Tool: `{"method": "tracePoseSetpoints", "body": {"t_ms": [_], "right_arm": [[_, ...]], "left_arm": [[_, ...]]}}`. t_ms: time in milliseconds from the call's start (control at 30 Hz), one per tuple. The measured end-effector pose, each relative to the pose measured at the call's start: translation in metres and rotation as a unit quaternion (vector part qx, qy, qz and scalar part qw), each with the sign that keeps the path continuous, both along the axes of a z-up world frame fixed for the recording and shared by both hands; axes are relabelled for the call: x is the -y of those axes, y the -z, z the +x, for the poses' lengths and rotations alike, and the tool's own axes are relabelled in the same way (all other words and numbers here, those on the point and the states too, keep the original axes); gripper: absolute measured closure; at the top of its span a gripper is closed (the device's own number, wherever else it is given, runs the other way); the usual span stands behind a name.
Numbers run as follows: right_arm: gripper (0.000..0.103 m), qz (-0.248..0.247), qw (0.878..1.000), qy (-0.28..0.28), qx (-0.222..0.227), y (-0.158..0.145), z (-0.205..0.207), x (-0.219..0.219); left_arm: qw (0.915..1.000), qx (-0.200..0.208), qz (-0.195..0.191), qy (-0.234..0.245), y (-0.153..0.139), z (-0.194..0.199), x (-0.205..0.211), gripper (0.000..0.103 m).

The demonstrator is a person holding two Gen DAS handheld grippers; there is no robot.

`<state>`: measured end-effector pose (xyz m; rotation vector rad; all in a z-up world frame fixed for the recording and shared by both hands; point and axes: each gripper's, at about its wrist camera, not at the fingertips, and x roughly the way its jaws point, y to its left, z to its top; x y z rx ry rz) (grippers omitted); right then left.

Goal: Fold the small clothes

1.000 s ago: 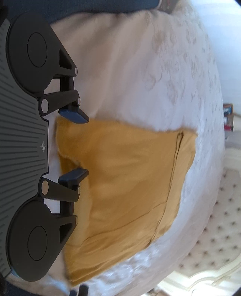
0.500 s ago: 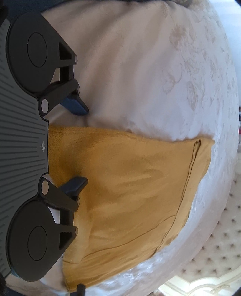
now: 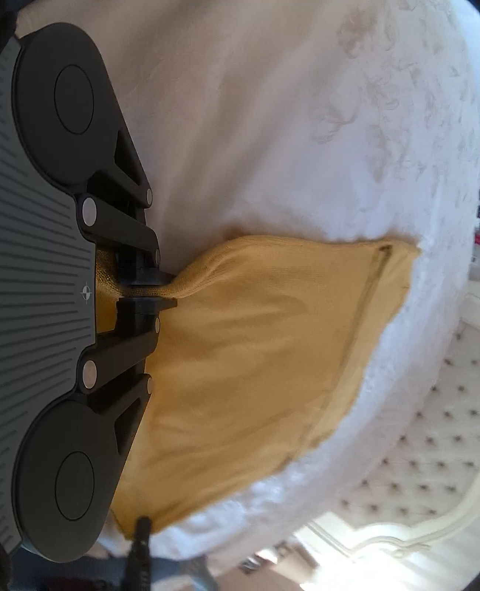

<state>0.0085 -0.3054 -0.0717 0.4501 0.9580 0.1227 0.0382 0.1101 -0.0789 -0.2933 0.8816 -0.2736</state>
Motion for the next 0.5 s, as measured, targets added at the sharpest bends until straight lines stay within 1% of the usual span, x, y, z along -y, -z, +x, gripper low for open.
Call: {"method": "tracePoseSetpoints", "body": {"t_ms": [33,133,167,200,233,300,333,367,433,500], "right_arm": [[0.087,0.008,1.0,0.003,0.011,-0.009,-0.004,0.003],[0.087,0.064,0.997,0.023,0.044,-0.032,-0.017,0.021],[0.087,0.076,0.996,0.026,0.046,-0.034,-0.019,0.025],[0.087,0.08,0.996,0.027,0.038,-0.032,-0.018,0.027],[0.087,0.071,0.997,0.029,0.022,-0.028,-0.016,0.026],[0.086,0.015,0.999,0.031,-0.029,-0.013,-0.007,0.02],[0.079,-0.012,0.998,0.025,-0.052,-0.005,-0.005,0.016],[0.079,-0.028,0.997,0.021,-0.065,0.001,-0.004,0.013],[0.079,-0.028,0.997,0.018,-0.071,0.006,-0.007,0.012],[0.078,-0.02,0.998,0.025,-0.061,0.003,-0.01,0.015]], "left_arm": [[0.9999,0.007,-0.011,-0.004,-0.008,-0.003,-0.002,0.098],[0.9977,0.03,-0.059,-0.014,-0.032,-0.006,-0.014,0.098],[0.9973,0.028,-0.065,-0.015,-0.034,-0.006,-0.018,0.098],[0.9973,0.023,-0.067,-0.018,-0.034,-0.005,-0.02,0.098],[0.9978,0.015,-0.06,-0.022,-0.03,-0.004,-0.021,0.098],[0.9991,-0.015,-0.028,-0.026,-0.016,-0.001,-0.02,0.098],[0.9988,-0.035,-0.014,-0.031,-0.008,0.001,-0.02,0.098],[0.9982,-0.049,-0.009,-0.033,-0.001,0.002,-0.021,0.098],[0.9974,-0.061,-0.006,-0.039,0.007,0.003,-0.024,0.098],[0.9978,-0.056,0.001,-0.035,0.008,0.003,-0.021,0.097]]}}
